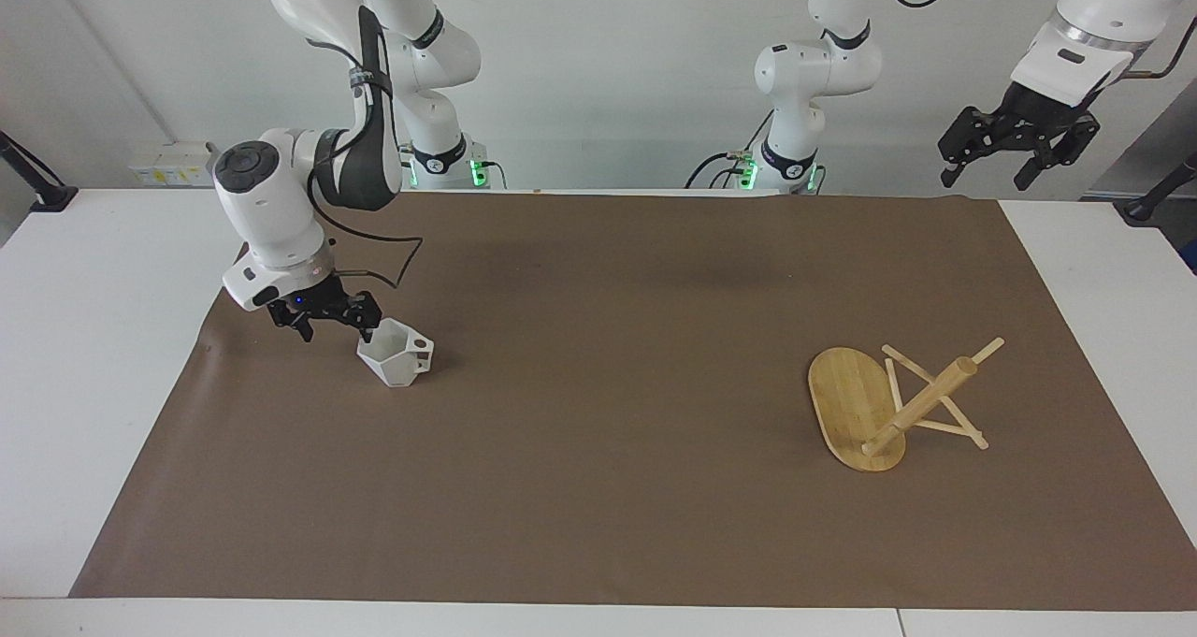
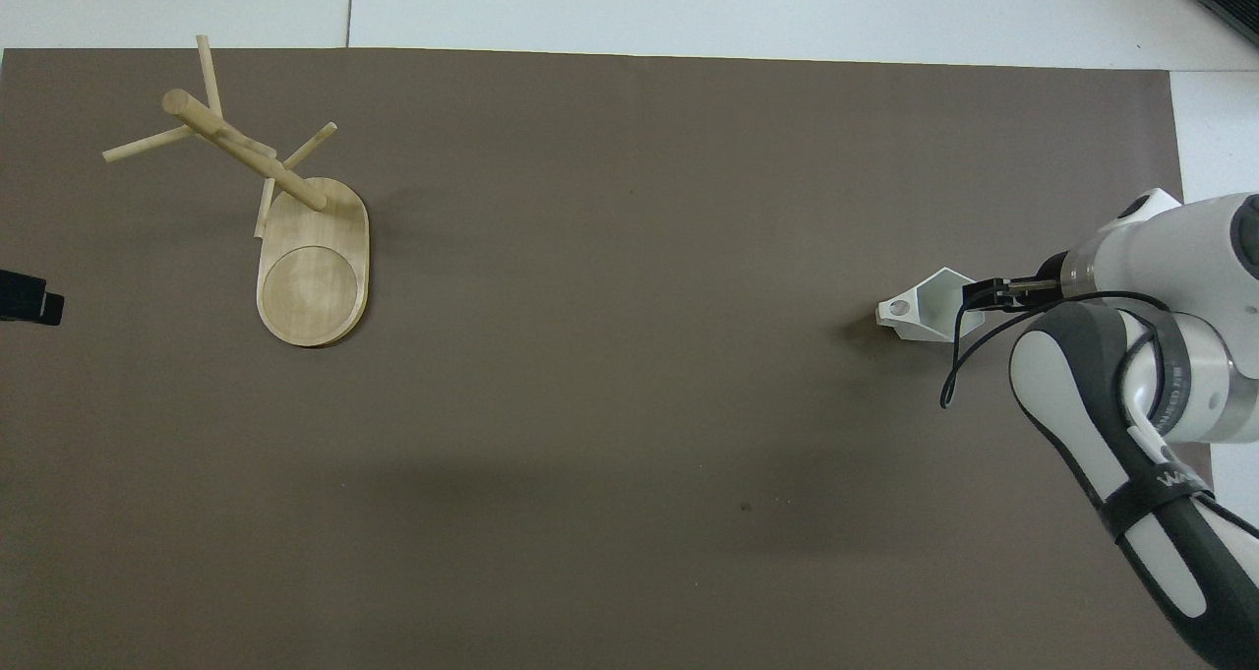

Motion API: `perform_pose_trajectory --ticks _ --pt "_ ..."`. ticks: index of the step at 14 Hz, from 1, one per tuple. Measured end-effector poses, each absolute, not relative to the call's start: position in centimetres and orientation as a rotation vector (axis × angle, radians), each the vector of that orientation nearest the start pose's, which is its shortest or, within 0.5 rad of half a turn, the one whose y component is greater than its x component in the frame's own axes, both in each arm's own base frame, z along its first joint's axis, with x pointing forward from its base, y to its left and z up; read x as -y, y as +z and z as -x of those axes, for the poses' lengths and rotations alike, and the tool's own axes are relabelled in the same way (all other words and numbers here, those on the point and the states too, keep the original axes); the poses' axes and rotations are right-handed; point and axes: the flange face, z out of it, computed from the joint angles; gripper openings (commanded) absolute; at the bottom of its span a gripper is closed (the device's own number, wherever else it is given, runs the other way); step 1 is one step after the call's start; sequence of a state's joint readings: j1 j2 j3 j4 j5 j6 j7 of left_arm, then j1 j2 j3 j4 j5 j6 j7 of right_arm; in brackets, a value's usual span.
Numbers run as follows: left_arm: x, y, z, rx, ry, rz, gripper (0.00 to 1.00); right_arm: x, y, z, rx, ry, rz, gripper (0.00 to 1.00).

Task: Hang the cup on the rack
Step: 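Close the right gripper on the white cup's rim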

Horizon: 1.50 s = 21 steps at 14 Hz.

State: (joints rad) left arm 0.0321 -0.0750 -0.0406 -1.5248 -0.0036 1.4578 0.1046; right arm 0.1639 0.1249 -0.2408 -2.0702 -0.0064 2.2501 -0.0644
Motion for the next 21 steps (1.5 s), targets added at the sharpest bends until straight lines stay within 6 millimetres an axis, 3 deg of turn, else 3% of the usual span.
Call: perform_pose_trajectory --ticks 8,12,16,17,18,21 --pt "0.6 67.6 -51.9 -0.178 -0.011 3.137 1.0 4.0 37.0 -57.7 -0.063 -0.114 3.138 0.98" --pt "0.6 67.5 -51.9 -0.178 -0.01 3.137 1.0 3.9 37.0 -57.8 -0.062 -0.124 3.137 0.7" --pt "0.6 67.5 -51.9 -0.178 -0.007 3.137 1.0 2.7 36.9 -57.9 -0.03 -0.127 3.136 0.28" --pt "0.6 67.4 -51.9 -0.178 -0.006 3.137 1.0 2.5 36.9 -57.9 -0.024 -0.126 3.136 0.06" --pt "0.6 67.4 -51.9 -0.178 -0.005 3.137 1.0 2.4 36.9 -57.9 -0.024 -0.125 3.135 0.0" --pt "0.6 67.1 -51.8 -0.178 0.004 3.137 1.0 2.3 37.1 -58.0 -0.07 -0.133 3.124 0.0"
